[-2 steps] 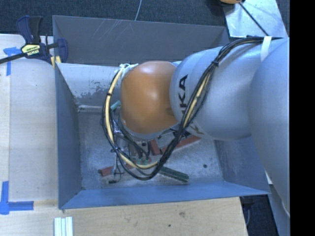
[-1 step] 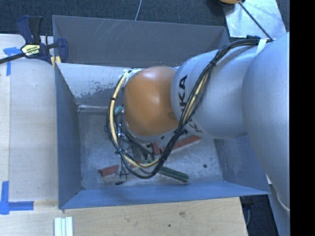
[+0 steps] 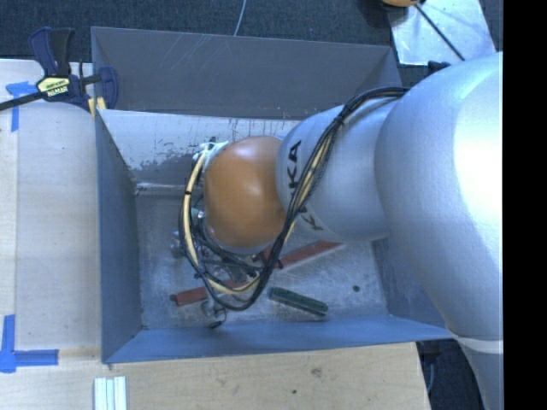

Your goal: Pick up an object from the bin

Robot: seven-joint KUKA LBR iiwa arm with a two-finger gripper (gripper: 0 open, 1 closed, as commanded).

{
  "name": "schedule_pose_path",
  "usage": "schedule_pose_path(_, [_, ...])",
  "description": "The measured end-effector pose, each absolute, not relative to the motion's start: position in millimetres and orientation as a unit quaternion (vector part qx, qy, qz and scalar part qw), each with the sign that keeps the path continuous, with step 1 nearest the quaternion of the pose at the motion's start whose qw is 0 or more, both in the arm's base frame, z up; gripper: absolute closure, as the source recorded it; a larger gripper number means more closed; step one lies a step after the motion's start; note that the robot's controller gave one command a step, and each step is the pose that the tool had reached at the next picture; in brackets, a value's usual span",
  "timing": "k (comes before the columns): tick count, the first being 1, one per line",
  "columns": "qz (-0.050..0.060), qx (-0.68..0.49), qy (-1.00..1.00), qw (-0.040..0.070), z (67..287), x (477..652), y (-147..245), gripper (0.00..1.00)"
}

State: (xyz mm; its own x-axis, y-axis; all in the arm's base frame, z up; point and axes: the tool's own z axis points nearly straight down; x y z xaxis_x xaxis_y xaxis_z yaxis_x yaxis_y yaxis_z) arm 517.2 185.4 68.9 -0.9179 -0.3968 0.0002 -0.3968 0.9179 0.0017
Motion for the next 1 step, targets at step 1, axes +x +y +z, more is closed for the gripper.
schedule_pose_path(1, [-0.001, 0.197, -0.98, -0.001, 71.7, 525.2, 160.7, 1.0])
